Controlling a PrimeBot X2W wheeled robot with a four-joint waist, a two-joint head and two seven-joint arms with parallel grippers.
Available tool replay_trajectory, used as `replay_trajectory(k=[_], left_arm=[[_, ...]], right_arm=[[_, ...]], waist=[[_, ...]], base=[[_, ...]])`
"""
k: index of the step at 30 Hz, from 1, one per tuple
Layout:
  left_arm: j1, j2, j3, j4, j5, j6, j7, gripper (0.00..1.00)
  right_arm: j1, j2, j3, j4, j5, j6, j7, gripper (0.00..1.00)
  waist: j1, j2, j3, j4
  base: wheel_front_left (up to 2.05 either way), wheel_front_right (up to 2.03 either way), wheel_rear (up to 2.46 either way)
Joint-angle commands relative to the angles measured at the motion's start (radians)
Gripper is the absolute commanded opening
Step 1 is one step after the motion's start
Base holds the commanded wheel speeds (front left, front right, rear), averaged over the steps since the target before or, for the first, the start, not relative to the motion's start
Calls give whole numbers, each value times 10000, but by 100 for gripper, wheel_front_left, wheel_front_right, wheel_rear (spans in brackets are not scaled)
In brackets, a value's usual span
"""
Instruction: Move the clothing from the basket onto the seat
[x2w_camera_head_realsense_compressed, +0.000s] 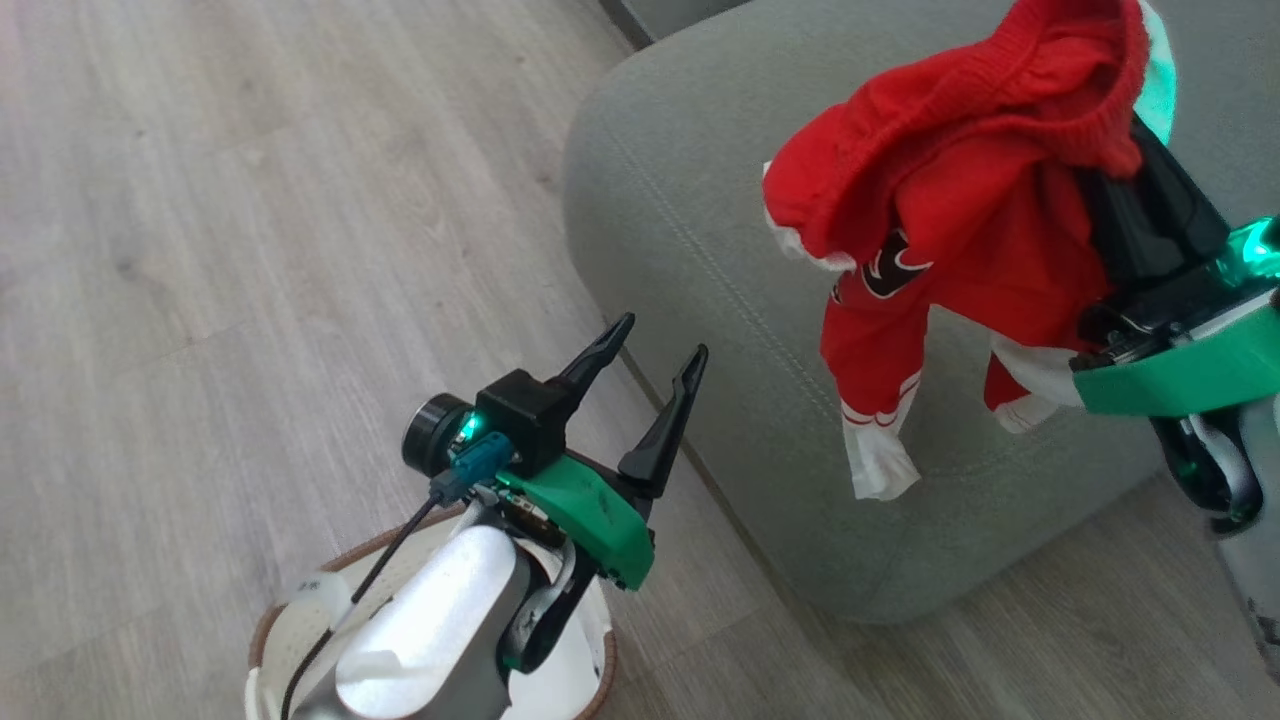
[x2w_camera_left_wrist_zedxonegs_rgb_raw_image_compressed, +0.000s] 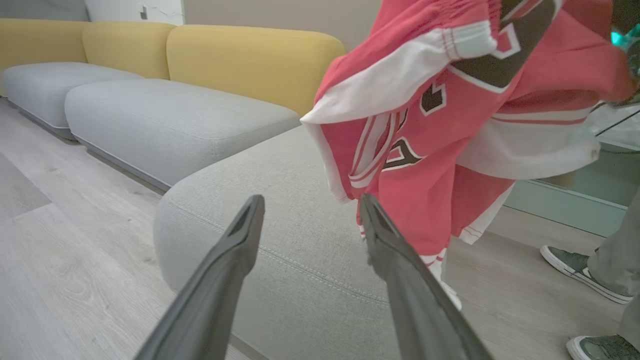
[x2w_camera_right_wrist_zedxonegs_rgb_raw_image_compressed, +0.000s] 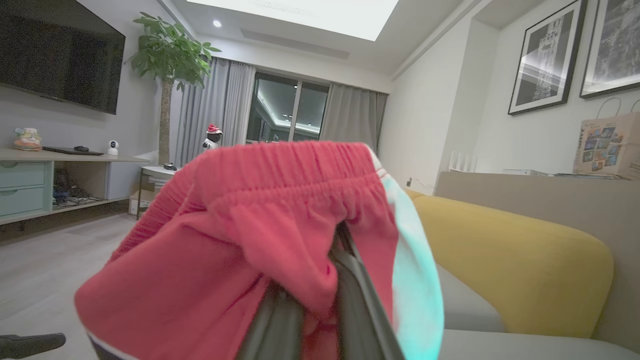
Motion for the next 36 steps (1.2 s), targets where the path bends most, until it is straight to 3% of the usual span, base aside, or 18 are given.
replay_trajectory(k=[1,9,16,27,36], left_arm=[[-622,33,291,-263,95,30,-84,100],[-725,15,247,-131,58,87,-69,100],[-1003,-13,132,-31,93,108,137,100],[-2058,-178,-202,78,481,237,558,100],[-2915,-366,-572,190,794,323,717,100]], right_arm=[[-1,-178,-74,-359,44,-2,-65,0],[-218,-371,-198,-249,337,-2,-65,0],[-1440,-1065,-49,1001,1346,-2,-65,0],[-4395,-2346,701,3641,3737,-2,-65,0],[-5968,-3300,1982,5415,4651,-2,-65,0]], waist=[[0,0,73,-215],[0,0,333,-429],[0,0,861,-148],[0,0,2474,974],[0,0,3799,1816]], base=[[0,0,0],[0,0,0],[0,0,0],[0,0,0],[0,0,0]])
